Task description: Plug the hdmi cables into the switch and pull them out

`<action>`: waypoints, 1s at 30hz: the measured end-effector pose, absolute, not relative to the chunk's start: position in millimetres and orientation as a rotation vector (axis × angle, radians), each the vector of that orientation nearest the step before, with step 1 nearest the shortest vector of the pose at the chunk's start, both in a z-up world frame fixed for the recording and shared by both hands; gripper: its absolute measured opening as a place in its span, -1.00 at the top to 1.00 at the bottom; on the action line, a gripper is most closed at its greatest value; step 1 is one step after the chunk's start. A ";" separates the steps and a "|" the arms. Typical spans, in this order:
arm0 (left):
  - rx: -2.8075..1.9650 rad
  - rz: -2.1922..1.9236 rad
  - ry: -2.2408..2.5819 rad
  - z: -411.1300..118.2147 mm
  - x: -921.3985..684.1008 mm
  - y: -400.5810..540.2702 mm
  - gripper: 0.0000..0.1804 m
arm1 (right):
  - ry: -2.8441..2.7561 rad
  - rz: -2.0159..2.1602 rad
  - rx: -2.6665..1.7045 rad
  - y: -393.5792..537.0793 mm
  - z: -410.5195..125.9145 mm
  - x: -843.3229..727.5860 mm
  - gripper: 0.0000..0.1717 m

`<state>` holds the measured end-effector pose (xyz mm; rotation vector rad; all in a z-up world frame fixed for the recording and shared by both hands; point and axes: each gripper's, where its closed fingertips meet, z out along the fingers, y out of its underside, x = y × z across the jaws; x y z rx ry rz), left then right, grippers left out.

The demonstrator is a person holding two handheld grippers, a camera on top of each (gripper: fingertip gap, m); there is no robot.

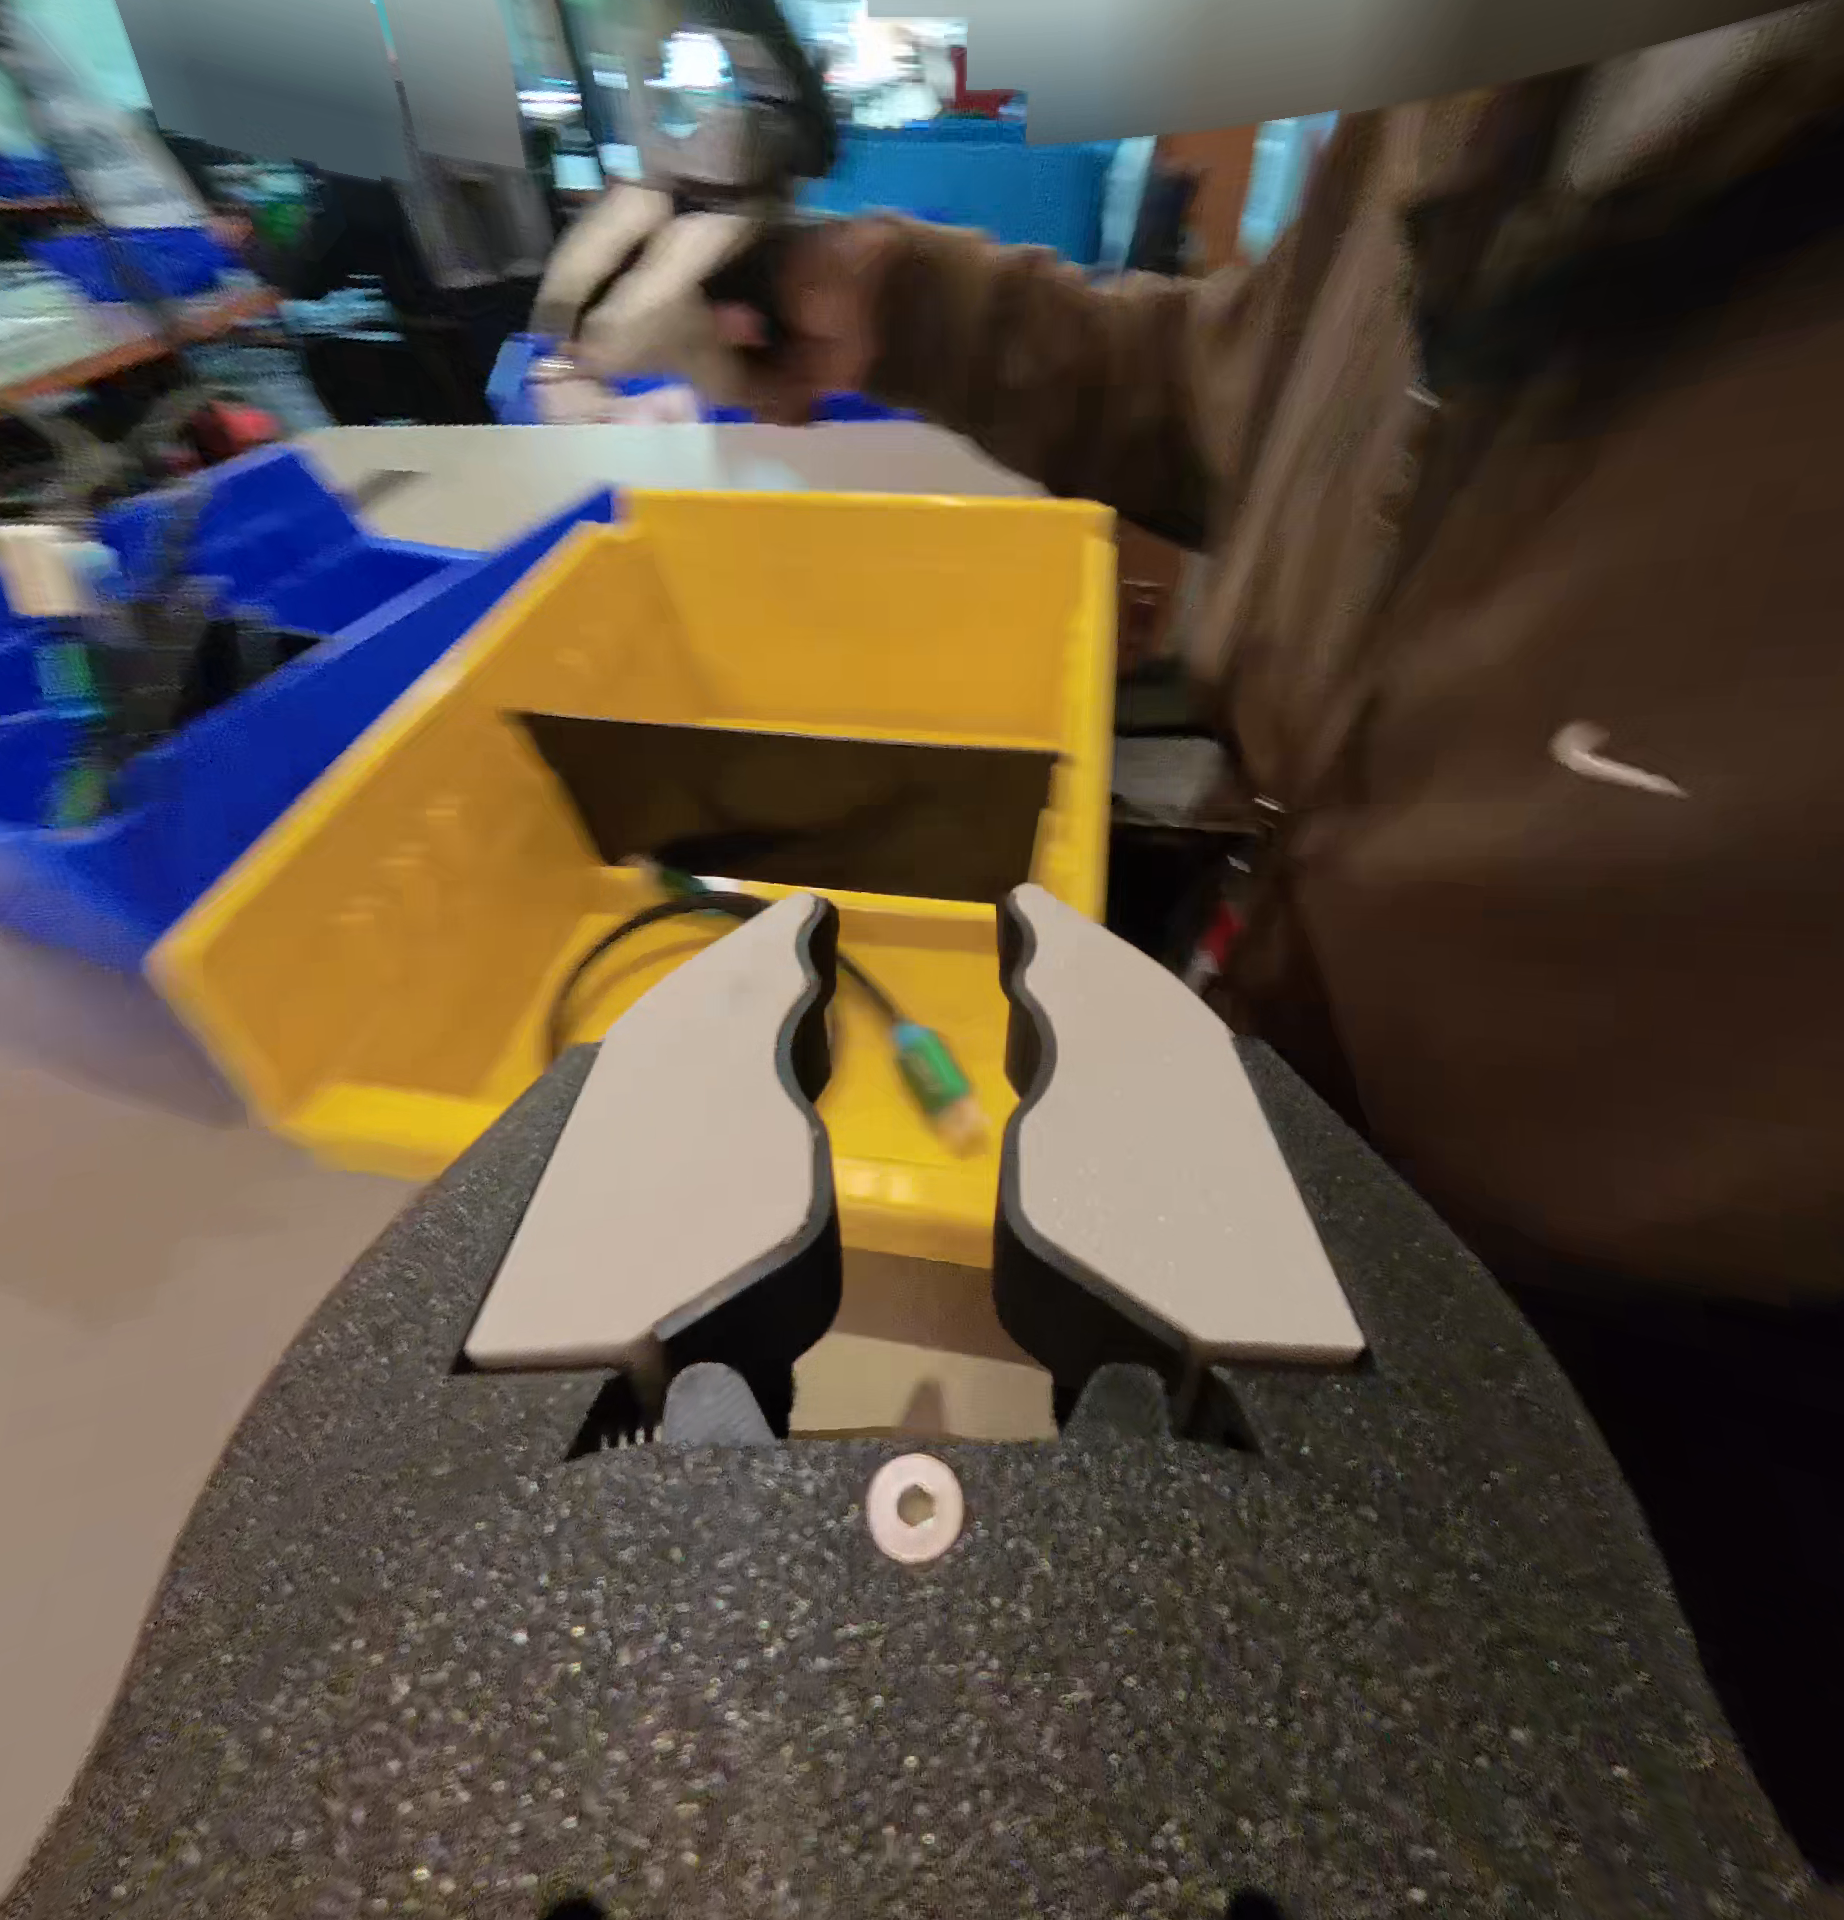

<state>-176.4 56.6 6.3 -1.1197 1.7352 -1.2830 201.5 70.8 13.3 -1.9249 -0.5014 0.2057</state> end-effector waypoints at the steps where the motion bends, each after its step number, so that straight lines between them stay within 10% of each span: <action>1: -1.190 -1.230 1.660 16.3 -171.5 78.5 0.66 | -0.422 0.285 -1.976 59.4 14.8 195.9 0.67; 9: -1.744 -1.000 1.176 32.1 -68.5 278.9 0.40 | -0.260 0.519 -2.304 3.2 -36.3 95.3 -0.07; 30: -2.206 -0.744 1.729 -64.2 79.1 312.4 0.29 | -0.168 0.542 -2.415 19.9 -48.1 87.5 0.24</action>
